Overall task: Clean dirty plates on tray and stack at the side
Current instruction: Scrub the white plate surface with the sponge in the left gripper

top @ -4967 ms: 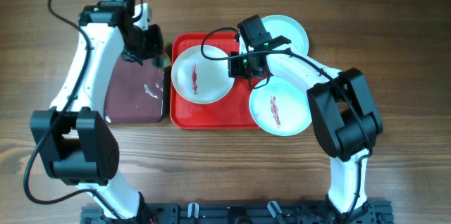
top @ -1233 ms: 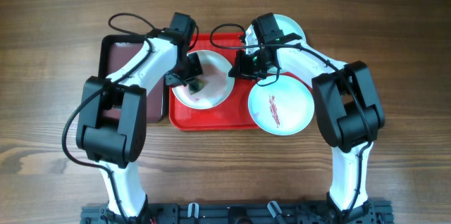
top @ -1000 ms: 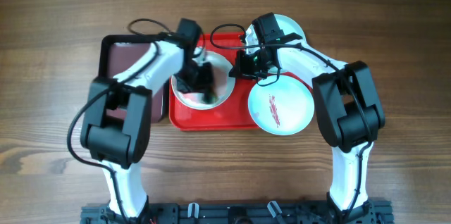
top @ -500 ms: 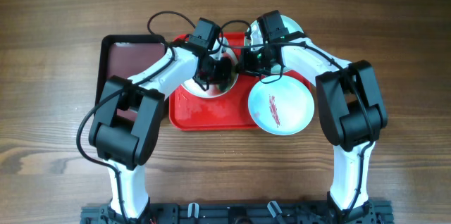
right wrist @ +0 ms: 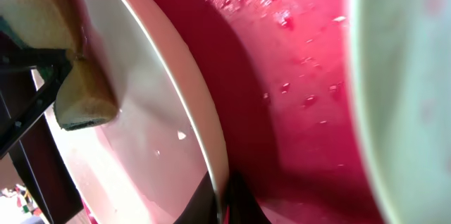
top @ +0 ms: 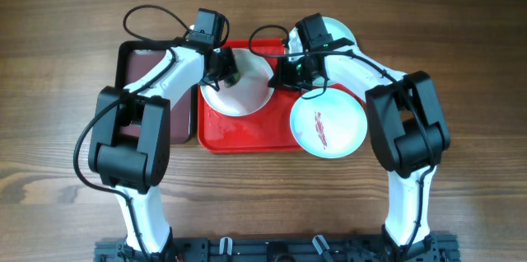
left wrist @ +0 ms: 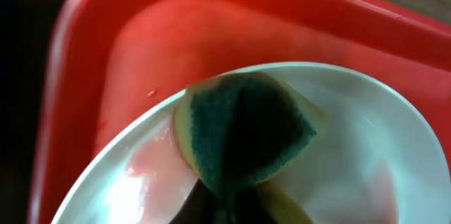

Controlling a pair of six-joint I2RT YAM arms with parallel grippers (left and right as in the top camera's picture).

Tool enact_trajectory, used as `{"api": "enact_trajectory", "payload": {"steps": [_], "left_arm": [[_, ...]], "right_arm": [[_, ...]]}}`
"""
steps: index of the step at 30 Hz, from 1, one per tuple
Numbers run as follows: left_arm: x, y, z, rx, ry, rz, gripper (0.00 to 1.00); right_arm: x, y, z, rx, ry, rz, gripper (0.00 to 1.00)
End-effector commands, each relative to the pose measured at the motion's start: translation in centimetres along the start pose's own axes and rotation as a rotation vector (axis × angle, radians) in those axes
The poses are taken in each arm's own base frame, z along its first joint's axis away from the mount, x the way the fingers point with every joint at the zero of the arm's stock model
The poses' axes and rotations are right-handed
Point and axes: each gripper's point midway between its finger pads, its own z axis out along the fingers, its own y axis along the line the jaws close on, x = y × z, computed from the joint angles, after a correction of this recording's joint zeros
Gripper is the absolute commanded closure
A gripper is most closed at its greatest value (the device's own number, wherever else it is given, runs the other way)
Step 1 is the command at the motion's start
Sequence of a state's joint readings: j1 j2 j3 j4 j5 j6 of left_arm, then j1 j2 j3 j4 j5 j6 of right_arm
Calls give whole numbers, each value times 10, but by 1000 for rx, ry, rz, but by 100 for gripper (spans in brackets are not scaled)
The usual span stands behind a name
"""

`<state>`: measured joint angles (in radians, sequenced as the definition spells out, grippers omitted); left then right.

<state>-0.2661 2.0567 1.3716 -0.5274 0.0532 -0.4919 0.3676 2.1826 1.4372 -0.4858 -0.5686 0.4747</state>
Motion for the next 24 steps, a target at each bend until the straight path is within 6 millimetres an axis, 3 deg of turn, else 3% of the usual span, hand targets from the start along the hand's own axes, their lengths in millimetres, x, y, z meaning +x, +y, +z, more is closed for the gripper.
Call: {"api": "enact_trajectory", "payload": {"steps": [1, 3, 7, 11, 15, 20, 22, 24], "left_arm": [[41, 63, 7, -250, 145, -80, 96], [65, 58, 3, -211, 260, -64, 96], [102, 12, -9, 104, 474, 74, 96], [118, -24, -26, 366, 559, 171, 96], [115, -38, -30, 460, 544, 207, 96], [91, -47, -19, 472, 433, 212, 96], [78, -36, -8, 372, 379, 157, 96], [61, -3, 6, 141, 293, 56, 96]], "right_arm": [[13, -31, 17, 74, 45, 49, 96], [13, -31, 17, 74, 44, 49, 96], [13, -31, 17, 74, 45, 49, 96], [13, -31, 17, 74, 45, 49, 96], [13, -31, 17, 74, 45, 50, 96], [13, -31, 17, 74, 45, 50, 96], [13, -31, 17, 74, 45, 50, 96], [13, -31, 17, 74, 45, 50, 96]]}}
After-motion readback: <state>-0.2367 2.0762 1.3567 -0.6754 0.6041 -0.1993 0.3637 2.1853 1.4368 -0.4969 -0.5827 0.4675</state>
